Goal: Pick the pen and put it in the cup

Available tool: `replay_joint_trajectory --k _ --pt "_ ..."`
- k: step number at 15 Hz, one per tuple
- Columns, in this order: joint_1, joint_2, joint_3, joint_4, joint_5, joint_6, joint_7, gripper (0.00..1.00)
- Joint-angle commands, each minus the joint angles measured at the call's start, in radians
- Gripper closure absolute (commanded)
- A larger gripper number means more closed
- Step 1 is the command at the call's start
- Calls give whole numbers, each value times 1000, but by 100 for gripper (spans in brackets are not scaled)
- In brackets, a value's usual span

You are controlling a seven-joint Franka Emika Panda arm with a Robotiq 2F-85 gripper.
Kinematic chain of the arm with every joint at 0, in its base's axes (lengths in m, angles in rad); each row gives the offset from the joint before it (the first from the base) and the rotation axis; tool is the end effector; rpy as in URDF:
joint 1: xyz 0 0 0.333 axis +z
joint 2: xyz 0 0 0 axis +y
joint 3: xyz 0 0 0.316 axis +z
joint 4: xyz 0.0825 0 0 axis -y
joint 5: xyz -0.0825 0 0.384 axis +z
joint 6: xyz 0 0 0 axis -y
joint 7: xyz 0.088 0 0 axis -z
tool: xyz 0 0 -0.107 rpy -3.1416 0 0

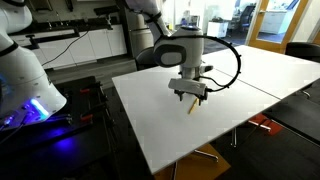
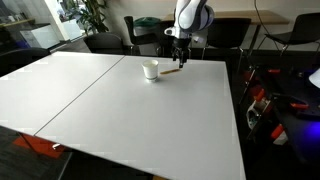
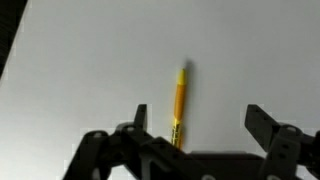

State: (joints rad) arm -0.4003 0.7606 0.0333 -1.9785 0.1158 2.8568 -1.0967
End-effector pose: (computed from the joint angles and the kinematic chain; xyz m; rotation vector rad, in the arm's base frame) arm 0.5612 -0.2224 0.0881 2.9597 0.9317 0.1988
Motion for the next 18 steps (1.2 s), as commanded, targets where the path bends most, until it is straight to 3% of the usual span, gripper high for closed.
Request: replay_joint_trajectory --k 1,14,18 --pt "6 32 6 44 -47 -3 74 0" --pt "48 111 -6 155 -152 -26 222 0" --pt "46 136 -5 185 -167 -41 244 7"
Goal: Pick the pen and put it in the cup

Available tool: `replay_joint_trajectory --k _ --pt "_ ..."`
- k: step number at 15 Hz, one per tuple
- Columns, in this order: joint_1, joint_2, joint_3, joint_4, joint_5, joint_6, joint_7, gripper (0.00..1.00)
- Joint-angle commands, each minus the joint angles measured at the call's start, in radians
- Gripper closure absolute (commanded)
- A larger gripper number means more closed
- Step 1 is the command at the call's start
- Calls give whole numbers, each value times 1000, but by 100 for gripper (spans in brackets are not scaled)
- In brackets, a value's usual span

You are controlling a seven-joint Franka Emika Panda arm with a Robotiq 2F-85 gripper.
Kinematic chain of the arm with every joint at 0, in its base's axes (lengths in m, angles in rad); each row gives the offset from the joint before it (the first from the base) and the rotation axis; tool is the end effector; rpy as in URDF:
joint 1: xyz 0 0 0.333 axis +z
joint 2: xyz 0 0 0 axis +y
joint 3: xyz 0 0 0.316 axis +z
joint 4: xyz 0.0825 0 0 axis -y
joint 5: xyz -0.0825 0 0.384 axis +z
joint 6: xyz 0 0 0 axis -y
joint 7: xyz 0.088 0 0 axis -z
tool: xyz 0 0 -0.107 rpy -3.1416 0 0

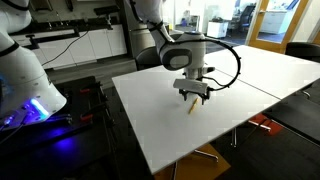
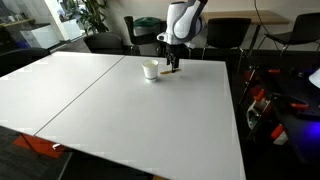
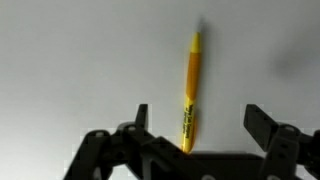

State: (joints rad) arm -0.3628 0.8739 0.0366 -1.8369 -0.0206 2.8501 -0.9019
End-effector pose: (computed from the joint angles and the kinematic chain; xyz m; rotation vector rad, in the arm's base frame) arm 0.5995 -0.2024 0.0647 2.9428 0.8781 0.1936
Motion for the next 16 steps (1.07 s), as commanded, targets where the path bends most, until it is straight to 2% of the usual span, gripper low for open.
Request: replay_joint_trajectory --k 1,2,3,4,5,6,7,10,14,15,16 --pt "9 27 -8 49 -35 -37 53 12" --pt "8 31 -8 55 -37 -39 54 13" --pt "7 35 -6 60 -37 -42 53 23" --pt "6 37 -6 64 -37 -43 52 26" --pt "4 40 -4 68 -37 -45 52 36" --pt "4 43 -4 72 -37 -46 52 42" --pt "4 45 -4 76 -36 -49 51 55" --pt "5 48 -3 84 -36 -54 51 77" --pt "9 52 -8 93 -38 -71 53 96" --pt "9 53 -8 96 -37 -78 52 93" --pt "11 54 -10 100 -38 -87 53 95"
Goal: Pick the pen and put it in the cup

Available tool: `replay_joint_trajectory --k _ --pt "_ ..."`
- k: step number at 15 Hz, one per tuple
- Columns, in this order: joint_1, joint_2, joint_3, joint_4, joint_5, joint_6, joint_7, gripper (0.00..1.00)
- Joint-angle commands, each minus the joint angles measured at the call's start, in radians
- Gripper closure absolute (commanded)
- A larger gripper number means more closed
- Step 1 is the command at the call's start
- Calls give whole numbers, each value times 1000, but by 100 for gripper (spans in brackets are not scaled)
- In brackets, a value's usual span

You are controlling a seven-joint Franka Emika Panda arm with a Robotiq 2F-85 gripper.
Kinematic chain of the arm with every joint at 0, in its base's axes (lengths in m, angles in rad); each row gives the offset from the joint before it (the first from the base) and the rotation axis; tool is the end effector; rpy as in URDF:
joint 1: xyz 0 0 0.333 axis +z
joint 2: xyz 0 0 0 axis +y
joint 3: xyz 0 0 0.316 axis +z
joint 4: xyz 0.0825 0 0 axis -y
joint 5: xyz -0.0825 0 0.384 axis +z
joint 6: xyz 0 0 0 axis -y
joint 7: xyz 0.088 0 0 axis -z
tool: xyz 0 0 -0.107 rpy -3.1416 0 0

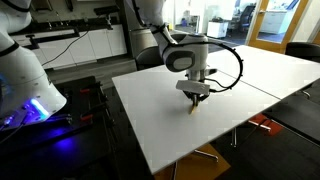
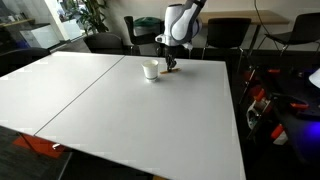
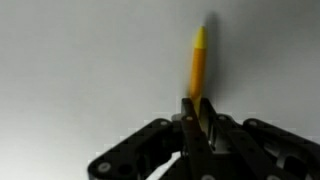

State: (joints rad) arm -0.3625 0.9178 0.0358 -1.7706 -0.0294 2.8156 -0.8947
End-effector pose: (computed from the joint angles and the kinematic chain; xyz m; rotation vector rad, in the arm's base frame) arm 0.6104 -0.2065 0.0557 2.9484 0.8789 0.1759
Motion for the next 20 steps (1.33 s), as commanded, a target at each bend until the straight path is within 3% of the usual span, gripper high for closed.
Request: replay_joint_trajectory --k 1,6,11,20 --pt "12 12 -11 38 -29 -62 45 97" --pt "-10 -41 6 -23 -28 -36 18 97" --pt "-87 -141 77 -117 0 13 -31 97" --pt "-327 -285 327 -235 130 40 -278 97"
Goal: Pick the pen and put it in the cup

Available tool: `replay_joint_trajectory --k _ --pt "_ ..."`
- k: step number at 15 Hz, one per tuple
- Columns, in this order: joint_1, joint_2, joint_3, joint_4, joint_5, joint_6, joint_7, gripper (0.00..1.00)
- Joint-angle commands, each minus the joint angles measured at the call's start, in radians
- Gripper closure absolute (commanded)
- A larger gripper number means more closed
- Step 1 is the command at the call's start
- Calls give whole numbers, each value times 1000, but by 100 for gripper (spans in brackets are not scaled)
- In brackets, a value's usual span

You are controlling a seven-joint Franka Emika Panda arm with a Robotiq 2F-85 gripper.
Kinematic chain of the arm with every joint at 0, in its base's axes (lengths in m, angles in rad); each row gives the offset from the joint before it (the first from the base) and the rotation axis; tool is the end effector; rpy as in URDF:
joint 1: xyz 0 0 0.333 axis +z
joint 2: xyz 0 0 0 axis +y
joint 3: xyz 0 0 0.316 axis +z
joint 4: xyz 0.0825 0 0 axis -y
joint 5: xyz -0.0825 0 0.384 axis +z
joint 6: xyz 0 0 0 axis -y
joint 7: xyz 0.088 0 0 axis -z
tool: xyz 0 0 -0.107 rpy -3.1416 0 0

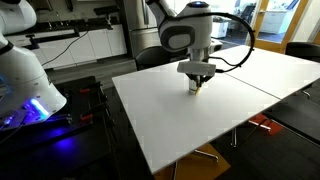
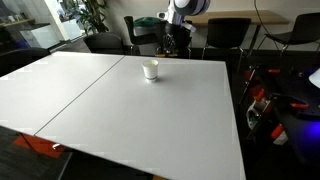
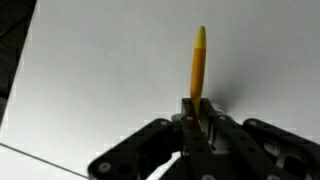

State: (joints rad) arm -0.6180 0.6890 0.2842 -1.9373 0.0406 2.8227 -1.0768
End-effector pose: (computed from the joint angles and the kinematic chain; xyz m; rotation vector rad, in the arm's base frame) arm 0.5985 -0.2183 0.1584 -2.9571 -0.9535 -0.4515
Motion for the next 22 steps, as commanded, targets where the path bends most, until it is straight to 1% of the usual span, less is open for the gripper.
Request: replay_joint_trajectory --k 1,13,16,19,22 --pt "-89 -58 102 -67 81 27 -126 97" --pt "-263 -18 354 -62 314 6 -428 97" --pt "-290 2 398 -55 344 0 -478 97" --pt "-311 35 438 -45 349 5 -519 97" --pt "-313 66 456 -36 336 21 -539 97"
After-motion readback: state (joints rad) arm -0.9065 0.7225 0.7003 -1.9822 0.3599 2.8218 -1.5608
